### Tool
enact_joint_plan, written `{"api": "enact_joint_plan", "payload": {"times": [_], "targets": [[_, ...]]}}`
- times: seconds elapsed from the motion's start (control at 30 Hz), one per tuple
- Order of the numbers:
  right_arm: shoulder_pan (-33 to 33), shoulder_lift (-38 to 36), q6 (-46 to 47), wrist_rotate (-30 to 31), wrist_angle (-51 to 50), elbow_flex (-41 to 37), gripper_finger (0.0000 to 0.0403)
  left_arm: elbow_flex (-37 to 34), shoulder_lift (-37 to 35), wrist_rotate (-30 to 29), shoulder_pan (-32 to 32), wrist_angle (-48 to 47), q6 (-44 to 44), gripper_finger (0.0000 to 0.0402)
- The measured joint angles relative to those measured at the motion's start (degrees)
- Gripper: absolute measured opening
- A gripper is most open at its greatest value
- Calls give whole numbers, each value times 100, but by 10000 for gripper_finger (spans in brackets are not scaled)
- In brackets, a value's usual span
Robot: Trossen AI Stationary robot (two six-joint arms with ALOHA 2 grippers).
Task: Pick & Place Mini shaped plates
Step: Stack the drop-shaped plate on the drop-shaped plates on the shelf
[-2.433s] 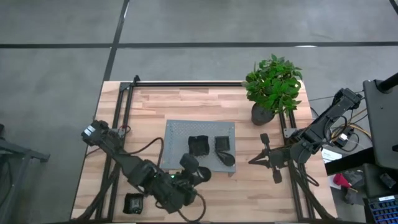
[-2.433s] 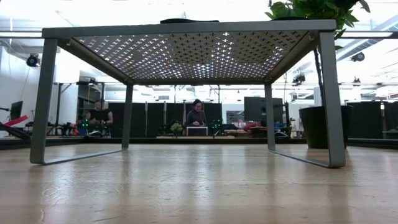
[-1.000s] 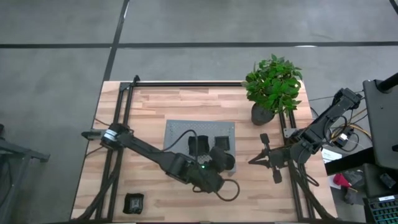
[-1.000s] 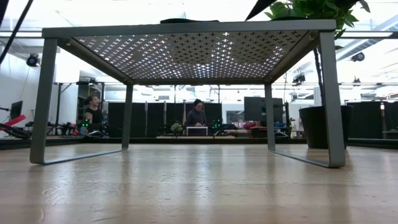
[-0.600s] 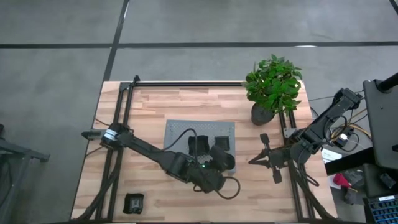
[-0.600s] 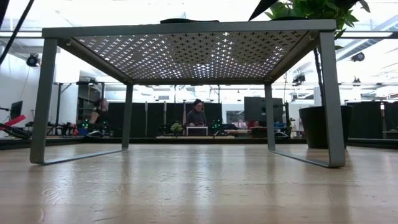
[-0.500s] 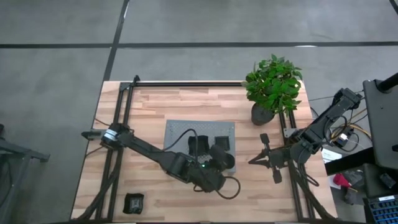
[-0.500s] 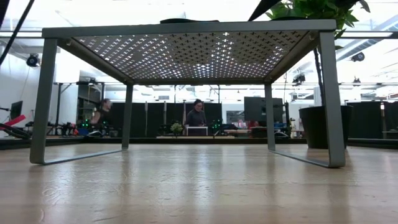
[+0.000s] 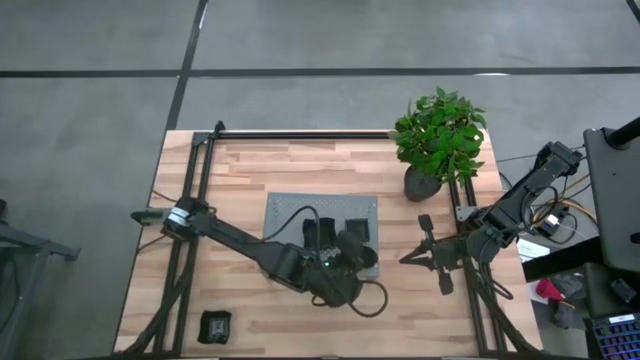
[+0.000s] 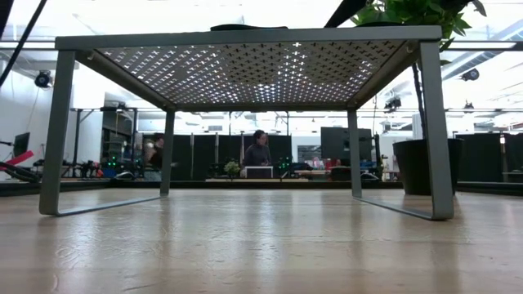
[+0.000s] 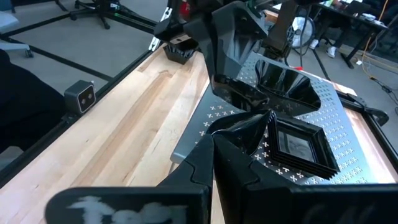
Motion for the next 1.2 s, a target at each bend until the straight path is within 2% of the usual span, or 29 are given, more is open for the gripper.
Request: {"api": "enact_joint_plan", "payload": {"times": [0.27, 0.57, 0.73, 1.1, 1.2], "targets": [[0, 0, 0, 0, 0, 0, 8, 0, 2, 112, 0, -6, -19, 5], [0, 0, -1, 0, 0, 1, 8, 0, 4, 112, 11, -5, -82, 70], [0, 0, -1, 0, 0, 2, 8, 0, 4, 107, 11, -4, -109, 92], [0, 0, 0, 0, 0, 0, 8, 0, 4, 102, 11, 181, -136, 96], [0, 0, 0, 0, 0, 0, 8, 0, 4, 339, 11, 314, -194, 96]]}}
